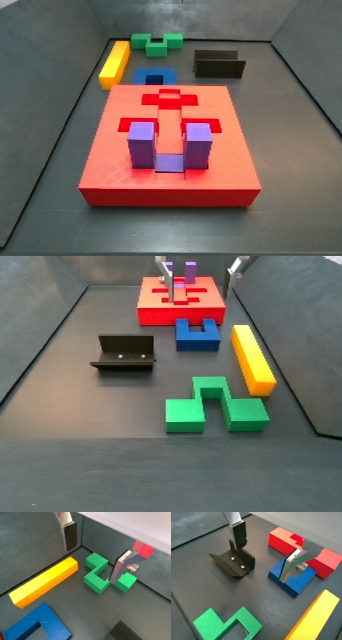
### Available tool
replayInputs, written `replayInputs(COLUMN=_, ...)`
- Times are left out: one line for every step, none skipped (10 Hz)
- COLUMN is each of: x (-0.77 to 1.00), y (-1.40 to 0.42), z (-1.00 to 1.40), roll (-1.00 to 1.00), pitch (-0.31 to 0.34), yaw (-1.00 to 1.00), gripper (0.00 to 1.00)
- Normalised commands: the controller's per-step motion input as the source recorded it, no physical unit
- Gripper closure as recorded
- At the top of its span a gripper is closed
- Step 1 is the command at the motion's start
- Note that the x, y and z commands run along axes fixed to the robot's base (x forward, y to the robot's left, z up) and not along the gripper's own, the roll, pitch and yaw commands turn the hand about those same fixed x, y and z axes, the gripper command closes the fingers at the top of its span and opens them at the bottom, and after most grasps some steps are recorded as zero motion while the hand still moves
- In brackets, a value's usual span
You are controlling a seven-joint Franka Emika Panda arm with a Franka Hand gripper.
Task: Pick up the blue object. Move up. Place the blue object on the fixture. Regrasp the blue object. Move to above the board. Insert the blue object.
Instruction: Pick up the blue object.
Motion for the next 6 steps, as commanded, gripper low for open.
replayInputs(x=-0.03, y=0.00, z=-0.23, roll=0.00, pitch=0.000, yaw=0.00, gripper=0.00)
replayInputs(x=-0.03, y=0.00, z=-0.23, roll=0.00, pitch=0.000, yaw=0.00, gripper=0.00)
replayInputs(x=-0.02, y=0.00, z=-0.23, roll=0.00, pitch=0.000, yaw=0.00, gripper=0.00)
replayInputs(x=-0.01, y=0.00, z=-0.23, roll=0.00, pitch=0.000, yaw=0.00, gripper=0.00)
replayInputs(x=-0.01, y=0.00, z=-0.23, roll=0.00, pitch=0.000, yaw=0.00, gripper=0.00)
replayInputs(x=0.00, y=0.00, z=-0.23, roll=0.00, pitch=0.000, yaw=0.00, gripper=0.00)
